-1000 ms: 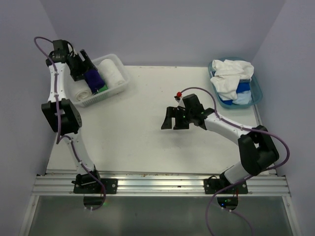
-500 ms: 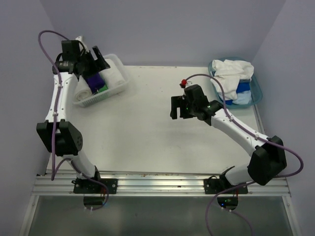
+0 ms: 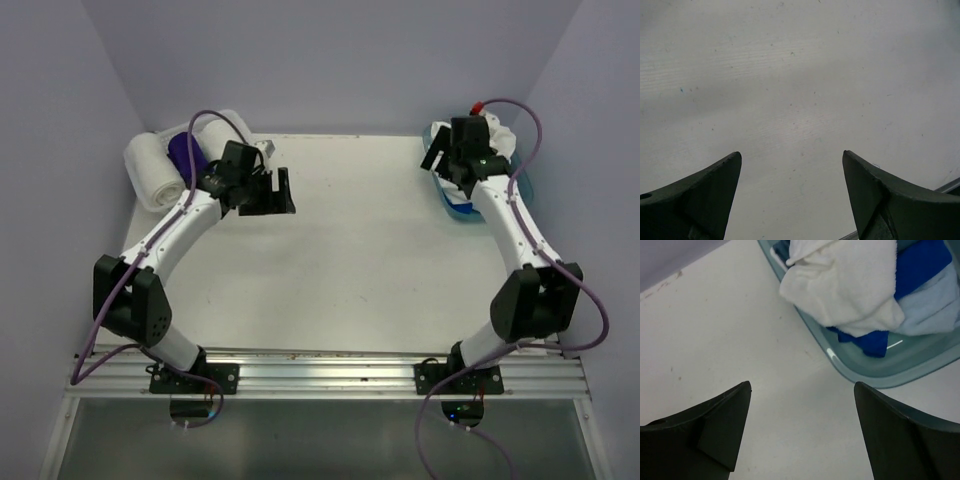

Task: Roll the towels
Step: Grab a towel with the right arm

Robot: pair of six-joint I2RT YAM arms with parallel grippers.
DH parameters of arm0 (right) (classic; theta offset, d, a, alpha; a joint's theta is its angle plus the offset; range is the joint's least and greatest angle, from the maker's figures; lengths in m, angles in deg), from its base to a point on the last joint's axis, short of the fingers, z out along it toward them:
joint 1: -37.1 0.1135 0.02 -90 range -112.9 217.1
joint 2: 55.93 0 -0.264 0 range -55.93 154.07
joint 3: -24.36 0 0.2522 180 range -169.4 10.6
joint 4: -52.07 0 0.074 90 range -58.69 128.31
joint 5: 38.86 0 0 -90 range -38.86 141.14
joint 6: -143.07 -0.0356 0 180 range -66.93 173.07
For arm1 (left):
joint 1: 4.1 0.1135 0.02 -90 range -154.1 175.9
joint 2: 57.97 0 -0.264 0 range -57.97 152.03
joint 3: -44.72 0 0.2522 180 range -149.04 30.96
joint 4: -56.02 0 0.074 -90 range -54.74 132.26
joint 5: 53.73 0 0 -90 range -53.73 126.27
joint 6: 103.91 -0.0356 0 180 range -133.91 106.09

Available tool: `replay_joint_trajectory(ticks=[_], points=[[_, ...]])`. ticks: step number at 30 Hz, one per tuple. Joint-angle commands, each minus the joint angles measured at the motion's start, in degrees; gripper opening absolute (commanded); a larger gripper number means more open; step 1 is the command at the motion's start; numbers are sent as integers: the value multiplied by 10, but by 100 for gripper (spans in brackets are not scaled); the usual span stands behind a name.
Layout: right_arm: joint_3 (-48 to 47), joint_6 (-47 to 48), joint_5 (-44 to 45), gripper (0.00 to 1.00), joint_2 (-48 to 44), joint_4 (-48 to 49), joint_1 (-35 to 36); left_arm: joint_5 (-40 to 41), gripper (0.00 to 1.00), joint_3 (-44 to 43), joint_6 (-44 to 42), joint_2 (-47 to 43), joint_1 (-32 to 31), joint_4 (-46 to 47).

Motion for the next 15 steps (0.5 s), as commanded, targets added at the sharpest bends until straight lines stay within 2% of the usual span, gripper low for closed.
replay_joint_trajectory(ticks=[1,8,11,14,15], points=[[-86,-49,-22,87,91,-1,-47,39,85,-4,-24,-24,-6,7],[-231,-66,-11,87,254,-28,-127,19,85,48,-14,-46,-7,30],[-257,-30,-26,86,311,35,-132,15,85,68,-16,-42,-7,43],[-316,-25,1,79,360,8,-133,28,85,63,-29,-25,-7,30],[-334,-22,6,72,379,5,-132,33,85,61,-31,-23,-7,28]])
